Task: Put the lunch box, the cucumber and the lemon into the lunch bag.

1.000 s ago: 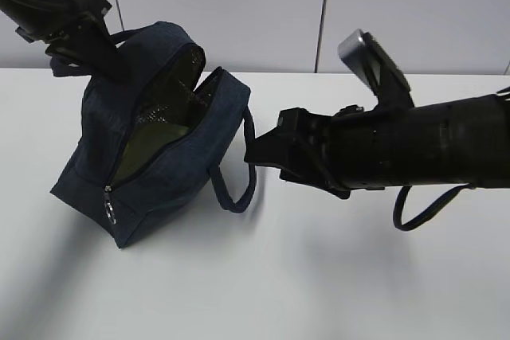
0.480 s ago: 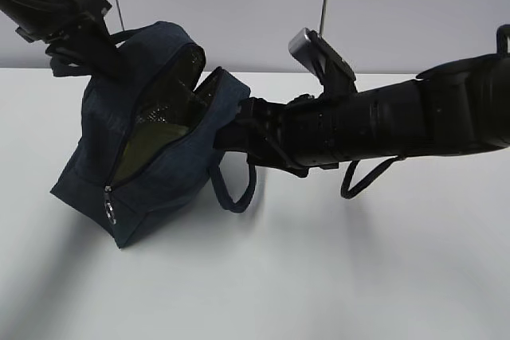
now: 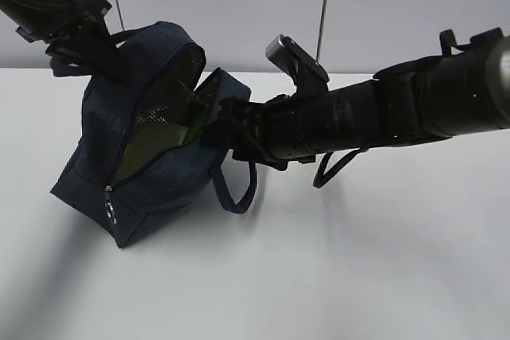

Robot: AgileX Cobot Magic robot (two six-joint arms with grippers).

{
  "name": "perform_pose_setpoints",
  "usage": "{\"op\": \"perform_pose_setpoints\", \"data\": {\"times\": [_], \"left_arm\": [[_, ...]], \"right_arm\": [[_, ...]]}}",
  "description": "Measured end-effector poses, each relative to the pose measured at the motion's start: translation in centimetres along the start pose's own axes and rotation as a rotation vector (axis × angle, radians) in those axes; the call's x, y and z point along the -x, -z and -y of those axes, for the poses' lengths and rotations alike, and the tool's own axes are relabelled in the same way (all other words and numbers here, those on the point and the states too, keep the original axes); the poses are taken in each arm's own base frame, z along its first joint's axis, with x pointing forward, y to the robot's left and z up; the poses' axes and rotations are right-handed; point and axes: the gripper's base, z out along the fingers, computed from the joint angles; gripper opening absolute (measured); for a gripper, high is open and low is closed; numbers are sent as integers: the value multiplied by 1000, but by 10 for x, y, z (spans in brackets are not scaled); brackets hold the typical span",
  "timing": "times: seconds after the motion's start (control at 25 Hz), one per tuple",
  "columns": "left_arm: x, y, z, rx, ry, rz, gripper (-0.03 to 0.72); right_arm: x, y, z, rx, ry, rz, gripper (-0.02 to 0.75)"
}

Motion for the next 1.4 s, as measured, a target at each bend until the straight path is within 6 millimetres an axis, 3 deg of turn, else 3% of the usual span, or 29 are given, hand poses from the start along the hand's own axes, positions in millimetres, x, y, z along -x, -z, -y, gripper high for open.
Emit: {"op": "perform_pose_setpoints", "data": {"times": [0.16,0.36,0.48,0.68,0.88,1.12,1.4], "left_arm": [[0,0,0,-2,1,1,-3],[0,0,1,-6,2,3,-3],[1,0,3,-31,10,15,-3],[3,0,7,-75,28,36,-3],[5,-2,15,-108,28,41,-3],[8,-17,44,-141,3,28,-3],[11,-38,84,-160,-5,44,-3]], "right_arm": [[1,-9,6,-7,-6,-8,380],[6,-10,1,16,-1,1,102],[9,-9,0,48,-3,-2,9],[20,3,5,113,-38,-2,3],[39,37,2,94,0,9,2],[50,77,2,40,70,-38,2],[61,102,15,21,90,-85,2]]}}
